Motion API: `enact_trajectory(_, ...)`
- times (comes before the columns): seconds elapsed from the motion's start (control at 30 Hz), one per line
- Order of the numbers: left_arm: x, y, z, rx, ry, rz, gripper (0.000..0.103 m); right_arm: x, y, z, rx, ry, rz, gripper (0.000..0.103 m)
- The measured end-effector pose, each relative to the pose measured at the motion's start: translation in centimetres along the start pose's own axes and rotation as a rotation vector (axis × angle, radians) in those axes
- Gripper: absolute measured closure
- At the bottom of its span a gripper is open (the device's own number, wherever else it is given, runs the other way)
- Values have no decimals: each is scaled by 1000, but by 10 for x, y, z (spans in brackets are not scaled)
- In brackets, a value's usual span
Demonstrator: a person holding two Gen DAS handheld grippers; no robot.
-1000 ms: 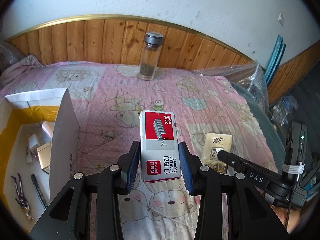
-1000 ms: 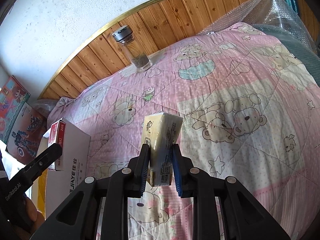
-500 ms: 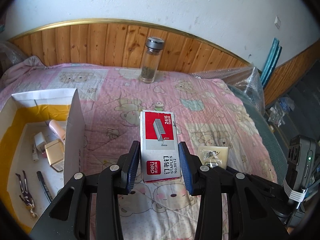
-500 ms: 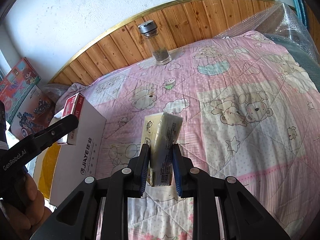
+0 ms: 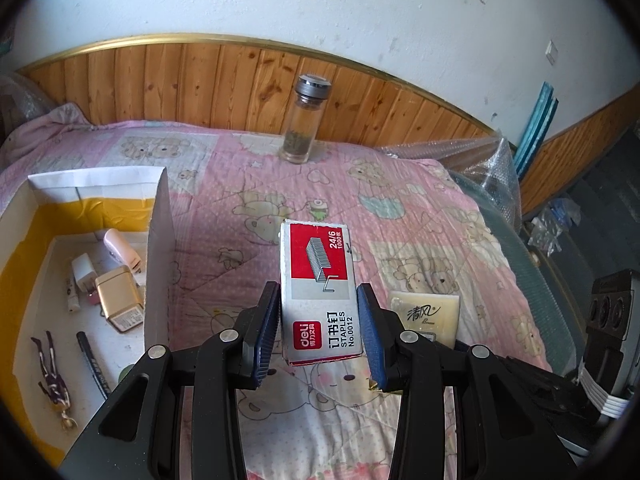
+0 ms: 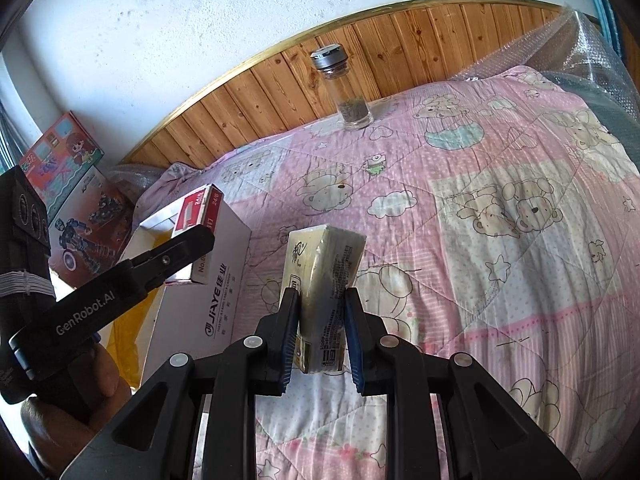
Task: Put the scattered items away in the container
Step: 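Carry the tissue pack and staples box with both grippers toward the box, then lower the staples box into the box and open the left gripper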
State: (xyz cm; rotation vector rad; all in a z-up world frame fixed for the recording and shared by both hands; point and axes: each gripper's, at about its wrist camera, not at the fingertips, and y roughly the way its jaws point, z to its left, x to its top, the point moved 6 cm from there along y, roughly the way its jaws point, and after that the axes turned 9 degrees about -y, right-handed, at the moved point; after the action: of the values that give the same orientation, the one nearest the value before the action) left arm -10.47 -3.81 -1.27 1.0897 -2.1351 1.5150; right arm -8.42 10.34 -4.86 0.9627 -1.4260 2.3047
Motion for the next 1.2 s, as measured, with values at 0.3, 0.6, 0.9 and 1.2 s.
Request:
enact_trajectory(0.3, 2, -13, 12, -15, -19, -9, 63, 5, -6, 31, 20, -46, -12, 79)
enact_trajectory(0.6, 5, -36, 35, -27, -56, -25, 63, 9, -12, 59, 40, -90, -25, 79)
enact_trajectory(0.9, 15, -63, 78, -21, -133, -55, 63, 13, -13, 90, 79, -132, -33, 79)
enact_trajectory(1.2, 28, -80, 109, -19, -183, -88, 63, 18, -15, 125, 110, -200, -47, 79)
